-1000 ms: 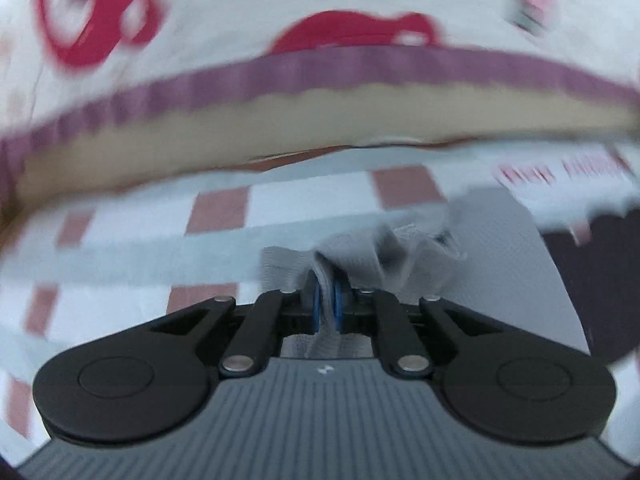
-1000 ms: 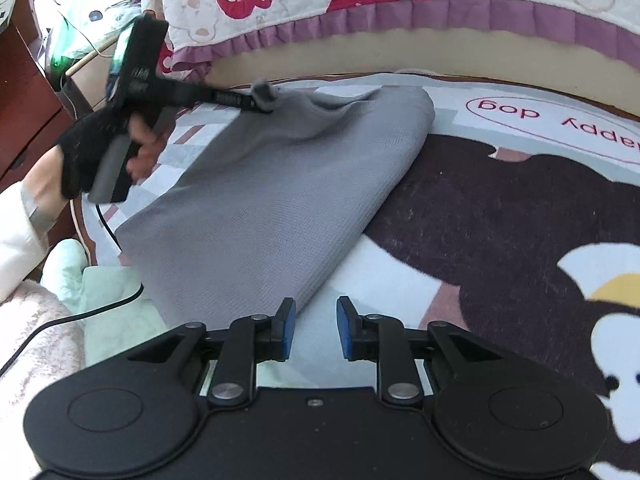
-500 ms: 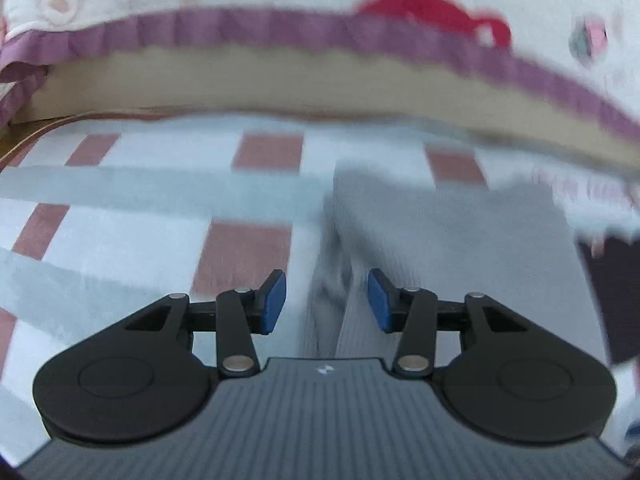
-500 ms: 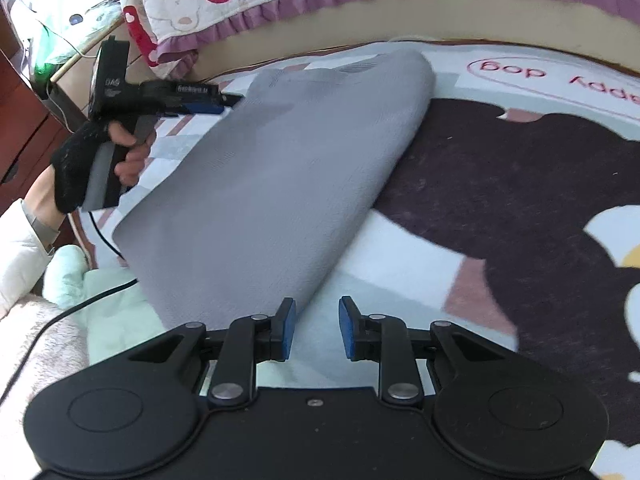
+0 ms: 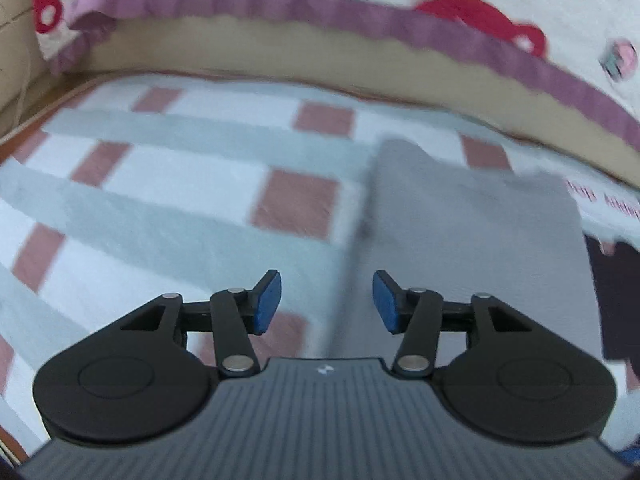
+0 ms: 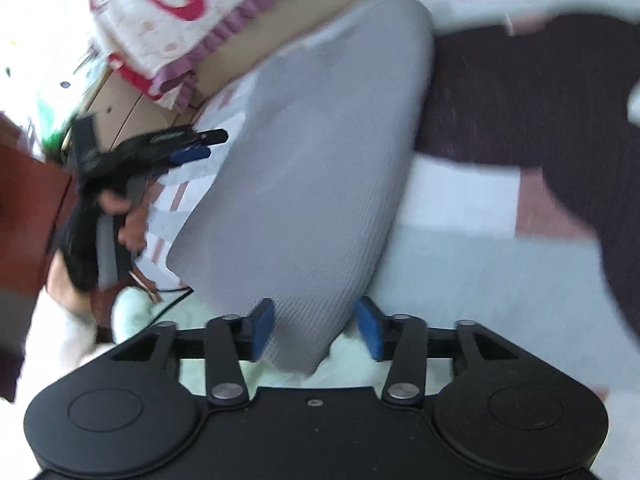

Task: Fold clothes

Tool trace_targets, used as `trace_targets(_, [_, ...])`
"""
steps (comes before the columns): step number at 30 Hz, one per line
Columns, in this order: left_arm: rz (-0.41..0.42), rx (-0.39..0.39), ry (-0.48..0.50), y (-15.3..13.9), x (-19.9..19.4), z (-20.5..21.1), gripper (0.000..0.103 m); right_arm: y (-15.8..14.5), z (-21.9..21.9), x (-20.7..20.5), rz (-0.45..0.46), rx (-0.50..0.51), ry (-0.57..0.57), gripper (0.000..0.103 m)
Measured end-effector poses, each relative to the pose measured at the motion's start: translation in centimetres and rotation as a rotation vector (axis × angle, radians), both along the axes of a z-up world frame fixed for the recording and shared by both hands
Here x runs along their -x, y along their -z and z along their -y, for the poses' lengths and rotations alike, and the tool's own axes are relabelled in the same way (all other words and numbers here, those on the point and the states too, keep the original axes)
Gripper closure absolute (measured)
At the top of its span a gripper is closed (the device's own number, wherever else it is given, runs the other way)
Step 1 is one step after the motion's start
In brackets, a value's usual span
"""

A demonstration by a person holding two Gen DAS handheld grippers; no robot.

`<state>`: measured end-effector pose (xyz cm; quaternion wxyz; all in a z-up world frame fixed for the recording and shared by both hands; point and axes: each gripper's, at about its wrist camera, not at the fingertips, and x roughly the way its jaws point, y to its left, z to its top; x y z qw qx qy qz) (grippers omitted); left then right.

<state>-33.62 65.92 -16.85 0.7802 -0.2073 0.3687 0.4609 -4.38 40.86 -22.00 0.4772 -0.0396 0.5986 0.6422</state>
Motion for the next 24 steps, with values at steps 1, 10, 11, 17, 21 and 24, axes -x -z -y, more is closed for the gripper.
trace_targets(1, [0.009, 0.001, 0.026, -0.1, -0.4, 0.7, 0.053, 0.3, -0.2, 0.0, -0.028, 0.018, 0.007, 0.044])
trace_targets(10, [0.199, 0.005, 0.255, -2.3, -1.4, 5.9, 0.048, 0.4, -2.2, 1.2, -0.073, -0.056, -0.053, 0.084])
trace_targets(11, [0.198, -0.003, 0.296, -2.4, -1.3, 6.8, 0.048, 0.0, -2.5, 0.6, -0.081, -0.079, -0.055, 0.086])
trace_targets(17, [0.351, -0.029, 0.491, -4.4, 1.3, 11.5, 0.041, -3.4, -3.9, -2.2, -0.139, -0.226, 0.016, 0.090])
trace_targets(21, [0.380, -0.077, 0.559, -5.2, 1.3, 13.5, 0.022, -4.9, -4.6, -1.9, -0.081, -0.216, -0.017, 0.090])
trace_targets(24, [0.360, -0.098, 0.630, -5.3, 0.6, 14.9, 0.022, -4.9, -4.5, -1.3, -0.059, -0.219, -0.028, 0.090])
